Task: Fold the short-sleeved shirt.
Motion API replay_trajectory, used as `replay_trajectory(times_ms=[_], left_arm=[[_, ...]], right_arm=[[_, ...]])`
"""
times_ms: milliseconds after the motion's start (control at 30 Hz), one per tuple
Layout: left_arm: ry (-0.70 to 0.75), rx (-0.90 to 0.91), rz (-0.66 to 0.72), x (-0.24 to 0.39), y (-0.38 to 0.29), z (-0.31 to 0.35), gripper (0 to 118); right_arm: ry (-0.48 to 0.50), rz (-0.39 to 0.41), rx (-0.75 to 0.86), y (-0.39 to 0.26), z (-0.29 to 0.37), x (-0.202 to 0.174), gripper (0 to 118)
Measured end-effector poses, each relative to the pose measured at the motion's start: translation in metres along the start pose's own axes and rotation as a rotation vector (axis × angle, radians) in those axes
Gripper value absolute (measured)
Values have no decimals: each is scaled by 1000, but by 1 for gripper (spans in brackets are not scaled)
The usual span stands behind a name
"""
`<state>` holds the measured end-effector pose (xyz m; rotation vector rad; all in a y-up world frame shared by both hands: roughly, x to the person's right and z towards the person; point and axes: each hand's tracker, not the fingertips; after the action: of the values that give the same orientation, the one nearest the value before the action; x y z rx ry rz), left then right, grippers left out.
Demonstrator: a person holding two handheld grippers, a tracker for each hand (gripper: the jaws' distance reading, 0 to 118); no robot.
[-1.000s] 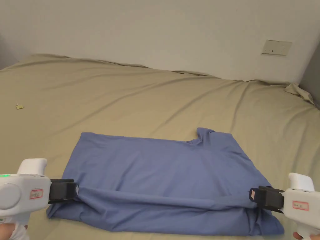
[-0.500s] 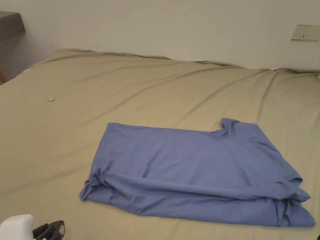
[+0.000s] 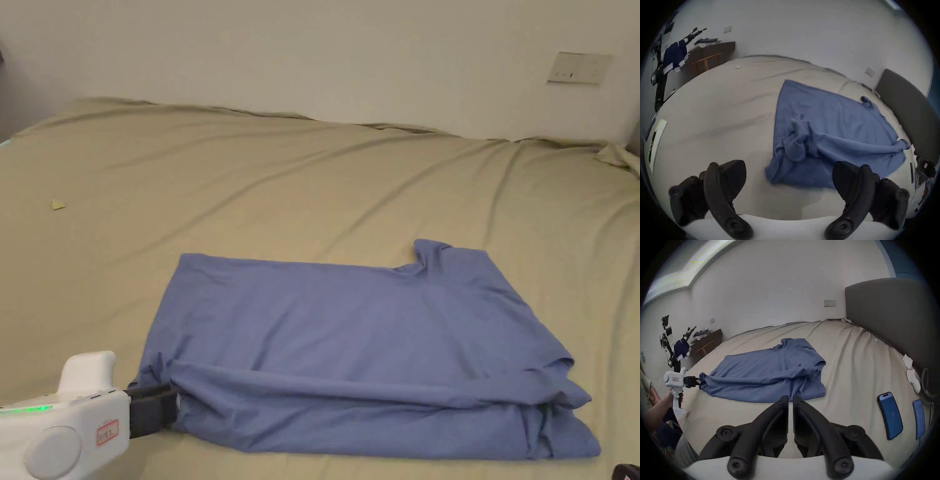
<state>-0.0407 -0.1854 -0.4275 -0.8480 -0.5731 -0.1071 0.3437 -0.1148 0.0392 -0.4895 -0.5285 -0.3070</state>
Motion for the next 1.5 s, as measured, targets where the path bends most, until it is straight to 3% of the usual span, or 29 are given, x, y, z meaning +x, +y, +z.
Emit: replay_trajectory(times_ms=[167, 233, 267, 300, 333, 400, 467, 600, 667, 767, 800, 867, 933, 1067, 1333, 1500], left_arm=[[72, -44, -9, 5, 3, -16, 88], [44, -7, -43, 8, 4, -9, 28], [24, -3, -45, 16, 4, 2, 14], [14, 4, -44, 18, 4, 4, 14], [15, 12, -45, 21, 4, 7, 14], [19, 9, -59, 24, 6, 13, 13], [-7, 4, -30, 20, 7, 15, 13], [-46, -30, 89, 7, 10, 11, 13], [-69, -30, 104, 2, 10, 9, 13], [-78, -20, 123, 2, 7, 13, 13], [-86, -6, 133, 0, 8, 14, 12], [-106, 8, 145, -2, 7, 21, 12], [-120, 29, 135, -4, 7, 27, 12], [-144, 69, 120, -6, 11, 46, 11], [-156, 119, 51, -3, 7, 95, 10], [-179, 82, 56, -18, -21, 131, 10]], right_arm=[[-44, 31, -52, 8, -23, 15, 6], [-70, 28, -109, 12, -40, 25, 6], [-95, 31, -123, 14, -51, 31, 7], [-96, 28, -143, 16, -62, 37, 16], [-115, 21, -184, 19, -74, 42, 35], [-75, 0, -244, 26, -100, 53, 100], [-73, -23, -320, 31, -130, 58, 105], [-48, -57, -395, 33, -168, 57, 103], [-43, -61, -392, 32, -175, 54, 94], [-158, 54, -368, 33, -168, 45, 36], [-155, 43, -331, 33, -162, 46, 20], [-104, -23, -258, 35, -143, 50, 12], [-76, -56, -216, 35, -127, 51, 11], [-47, 10, -186, 40, -99, 40, 11], [-29, 23, -172, 55, -39, 12, 11], [-17, -75, -188, 47, 4, 31, 11]])
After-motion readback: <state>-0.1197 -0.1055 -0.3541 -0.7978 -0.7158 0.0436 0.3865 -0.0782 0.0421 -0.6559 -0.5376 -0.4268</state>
